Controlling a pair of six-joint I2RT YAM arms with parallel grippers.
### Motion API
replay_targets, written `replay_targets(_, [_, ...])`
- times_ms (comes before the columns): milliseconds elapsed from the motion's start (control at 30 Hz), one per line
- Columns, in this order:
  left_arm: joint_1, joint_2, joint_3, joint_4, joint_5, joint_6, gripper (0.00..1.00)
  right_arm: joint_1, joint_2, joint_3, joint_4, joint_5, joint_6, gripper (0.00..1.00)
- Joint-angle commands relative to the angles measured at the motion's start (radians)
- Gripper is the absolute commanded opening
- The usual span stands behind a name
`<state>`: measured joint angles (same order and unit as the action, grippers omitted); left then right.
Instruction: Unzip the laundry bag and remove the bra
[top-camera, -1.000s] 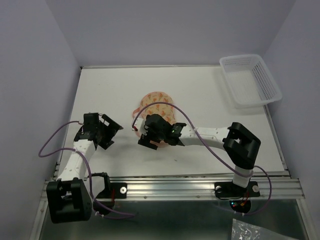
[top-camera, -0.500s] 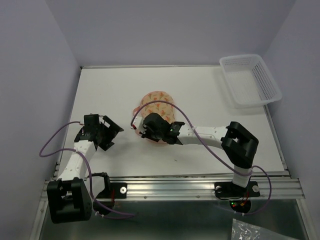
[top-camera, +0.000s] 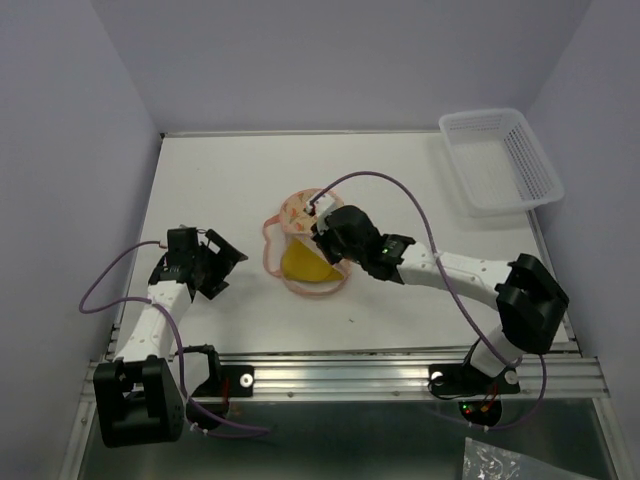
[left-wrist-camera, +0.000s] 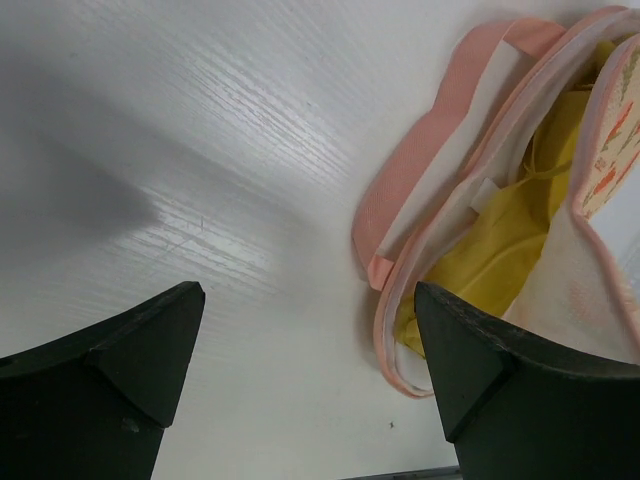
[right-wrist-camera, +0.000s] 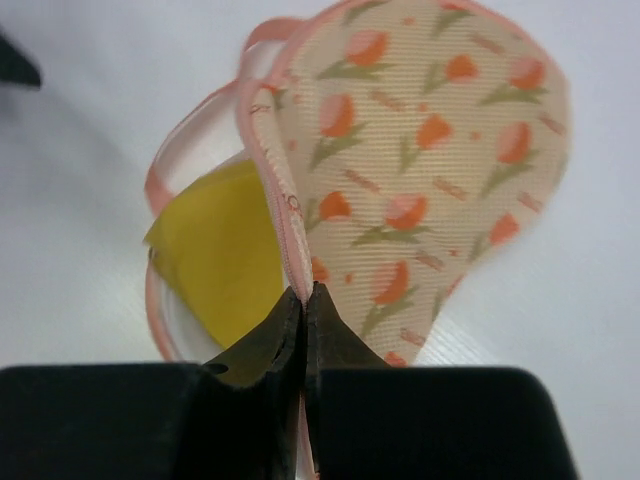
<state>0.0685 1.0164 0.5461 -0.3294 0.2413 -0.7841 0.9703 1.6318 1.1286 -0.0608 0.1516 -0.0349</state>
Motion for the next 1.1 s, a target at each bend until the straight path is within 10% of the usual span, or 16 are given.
replay_targets(0, [-0.004, -0.016, 0.034, 0.021, 0.015, 0.017, 0.99, -0.152, -0.137, -0.128, 0.150, 0.082, 0.301, 0.04])
replay_targets(533, [-0.162, 0.142, 0.187, -0.002, -0.059, -0.014, 0.99, -0.525, -0.448, -0.616, 0.214, 0.172, 0.779, 0.10])
replay_targets(833, [-0.210, 0.209, 0.235, -0.005, -0.085, -0.007, 0.99, -0.571, -0.420, -0.465, 0.081, 0.097, 0.589, 0.90])
replay_targets(1067, [-0.231, 0.287, 0.268, 0.007, -0.102, 0.023, 0.99, -0.440, -0.429, -0.279, 0.012, 0.060, 0.400, 1.00])
